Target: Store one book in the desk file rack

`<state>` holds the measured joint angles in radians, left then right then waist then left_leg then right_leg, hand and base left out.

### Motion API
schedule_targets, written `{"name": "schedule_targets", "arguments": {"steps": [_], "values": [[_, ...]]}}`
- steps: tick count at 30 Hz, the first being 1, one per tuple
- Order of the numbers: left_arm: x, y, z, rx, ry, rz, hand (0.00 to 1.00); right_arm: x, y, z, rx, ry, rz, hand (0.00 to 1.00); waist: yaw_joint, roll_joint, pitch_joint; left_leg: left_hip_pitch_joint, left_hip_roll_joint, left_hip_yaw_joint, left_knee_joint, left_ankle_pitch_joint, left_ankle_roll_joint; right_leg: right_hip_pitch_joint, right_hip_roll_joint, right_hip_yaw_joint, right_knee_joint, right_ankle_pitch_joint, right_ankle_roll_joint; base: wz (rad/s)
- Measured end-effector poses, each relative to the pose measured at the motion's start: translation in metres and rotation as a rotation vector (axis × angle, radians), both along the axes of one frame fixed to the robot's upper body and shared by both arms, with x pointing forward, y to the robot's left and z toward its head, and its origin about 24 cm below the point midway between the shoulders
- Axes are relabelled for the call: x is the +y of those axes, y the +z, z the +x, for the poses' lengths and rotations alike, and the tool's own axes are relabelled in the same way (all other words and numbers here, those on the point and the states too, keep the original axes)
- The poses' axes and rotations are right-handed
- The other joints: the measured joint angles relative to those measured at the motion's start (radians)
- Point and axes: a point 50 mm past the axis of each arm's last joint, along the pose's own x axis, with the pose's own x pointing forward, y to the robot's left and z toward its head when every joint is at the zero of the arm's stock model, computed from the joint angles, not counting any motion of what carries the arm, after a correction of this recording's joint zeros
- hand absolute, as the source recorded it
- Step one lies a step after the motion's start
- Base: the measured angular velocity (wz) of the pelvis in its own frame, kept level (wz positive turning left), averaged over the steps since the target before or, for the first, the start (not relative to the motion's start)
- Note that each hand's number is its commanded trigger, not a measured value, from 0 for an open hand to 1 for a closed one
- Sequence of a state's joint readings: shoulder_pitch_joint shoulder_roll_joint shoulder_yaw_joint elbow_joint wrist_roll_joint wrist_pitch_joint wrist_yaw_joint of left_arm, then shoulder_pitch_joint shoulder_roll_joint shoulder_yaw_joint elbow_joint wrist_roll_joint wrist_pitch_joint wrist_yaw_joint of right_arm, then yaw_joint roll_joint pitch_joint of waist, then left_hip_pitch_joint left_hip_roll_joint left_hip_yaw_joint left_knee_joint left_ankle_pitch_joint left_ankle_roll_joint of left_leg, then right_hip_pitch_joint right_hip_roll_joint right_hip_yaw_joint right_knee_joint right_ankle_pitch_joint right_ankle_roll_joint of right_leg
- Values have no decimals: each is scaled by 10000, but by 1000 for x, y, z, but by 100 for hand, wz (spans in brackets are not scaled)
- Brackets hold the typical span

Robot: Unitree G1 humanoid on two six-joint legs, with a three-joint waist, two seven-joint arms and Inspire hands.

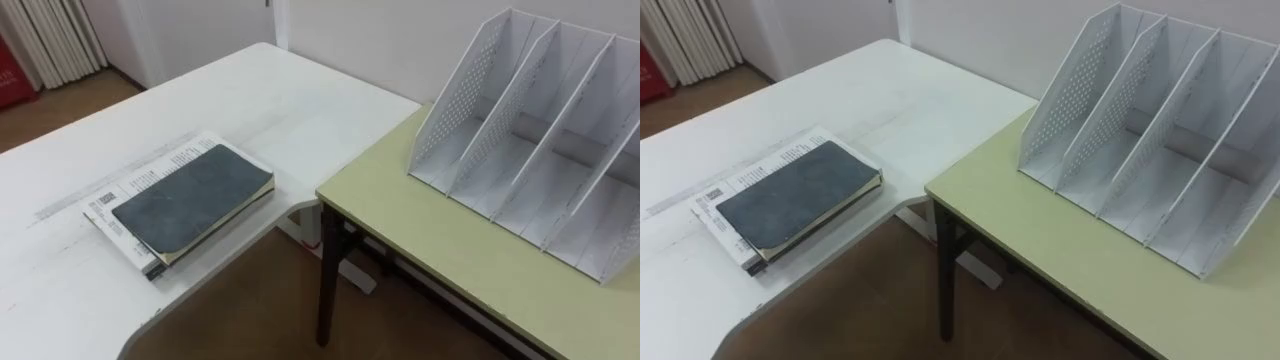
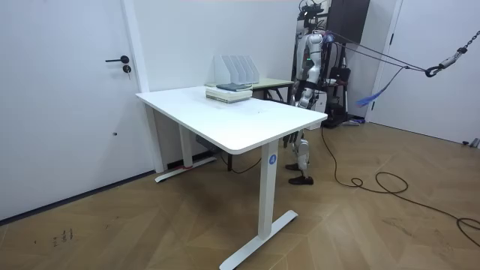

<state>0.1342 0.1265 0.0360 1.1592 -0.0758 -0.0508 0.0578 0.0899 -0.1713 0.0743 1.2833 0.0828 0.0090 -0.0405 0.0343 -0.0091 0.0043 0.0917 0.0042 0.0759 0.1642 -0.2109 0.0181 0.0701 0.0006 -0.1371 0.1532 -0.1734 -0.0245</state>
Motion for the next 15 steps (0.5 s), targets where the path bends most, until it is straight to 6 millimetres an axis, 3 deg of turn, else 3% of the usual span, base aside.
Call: {"name": "schedule_targets", "arguments": {"steps": [15], "values": [[0,0,1,44,-276,206,0,2,0,3,-246,53,-76,0,-12,-86,20,-26,-1,40,1,-1,1,1,10,-7,33,4,4,0]]}}
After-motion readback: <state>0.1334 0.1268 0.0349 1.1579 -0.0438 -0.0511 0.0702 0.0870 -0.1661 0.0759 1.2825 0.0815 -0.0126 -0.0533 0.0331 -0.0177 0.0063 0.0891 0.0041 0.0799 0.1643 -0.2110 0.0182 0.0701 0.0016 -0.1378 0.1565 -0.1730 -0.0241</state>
